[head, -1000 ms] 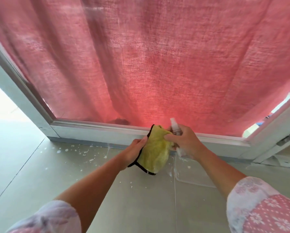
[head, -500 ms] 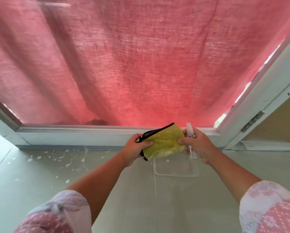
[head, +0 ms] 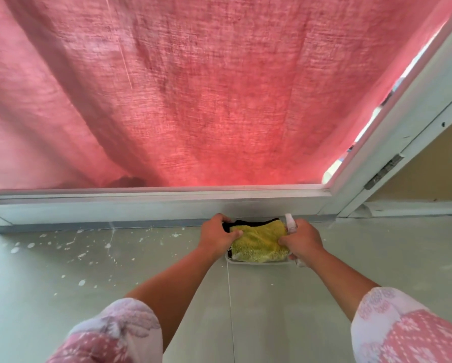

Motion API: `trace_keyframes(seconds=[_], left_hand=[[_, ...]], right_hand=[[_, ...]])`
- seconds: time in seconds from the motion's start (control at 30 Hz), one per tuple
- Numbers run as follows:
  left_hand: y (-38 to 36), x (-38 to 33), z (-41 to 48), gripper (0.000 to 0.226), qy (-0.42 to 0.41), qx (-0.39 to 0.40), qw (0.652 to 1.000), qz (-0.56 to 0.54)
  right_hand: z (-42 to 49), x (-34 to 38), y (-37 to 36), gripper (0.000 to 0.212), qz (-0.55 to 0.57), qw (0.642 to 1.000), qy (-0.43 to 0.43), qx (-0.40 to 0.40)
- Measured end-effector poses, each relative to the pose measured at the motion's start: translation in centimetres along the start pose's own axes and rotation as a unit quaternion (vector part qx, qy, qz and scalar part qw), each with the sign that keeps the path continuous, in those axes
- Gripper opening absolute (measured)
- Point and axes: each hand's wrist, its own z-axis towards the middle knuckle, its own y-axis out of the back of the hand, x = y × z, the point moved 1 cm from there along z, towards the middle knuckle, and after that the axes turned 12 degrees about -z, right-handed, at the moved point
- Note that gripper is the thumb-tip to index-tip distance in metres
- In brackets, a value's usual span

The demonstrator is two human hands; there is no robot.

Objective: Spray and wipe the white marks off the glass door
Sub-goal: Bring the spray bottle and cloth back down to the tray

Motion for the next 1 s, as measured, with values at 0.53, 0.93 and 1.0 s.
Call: trace_keyframes(seconds=[0.53, 0.93, 1.0], left_hand=[[5.2, 1.4, 0.4, 0.026, -0.008, -0.060, 0.997, 0.052], [10.5, 3.5, -0.3, 0.030, -0.016, -0.089, 0.990, 0.111], [10.9, 3.6, -0.5, 0.030, -0.026, -0.078, 0.989, 0.124]], right_hand=[[-3.3, 9.0, -4.1, 0.019, 0.180, 0.962, 0.199, 0.058], [-3.7, 12.5, -9.0, 0.016, 0.089, 0.952, 0.291, -0.031], [-3.6, 12.7, -9.5, 0.016, 0.070, 0.954, 0.289, -0.032]])
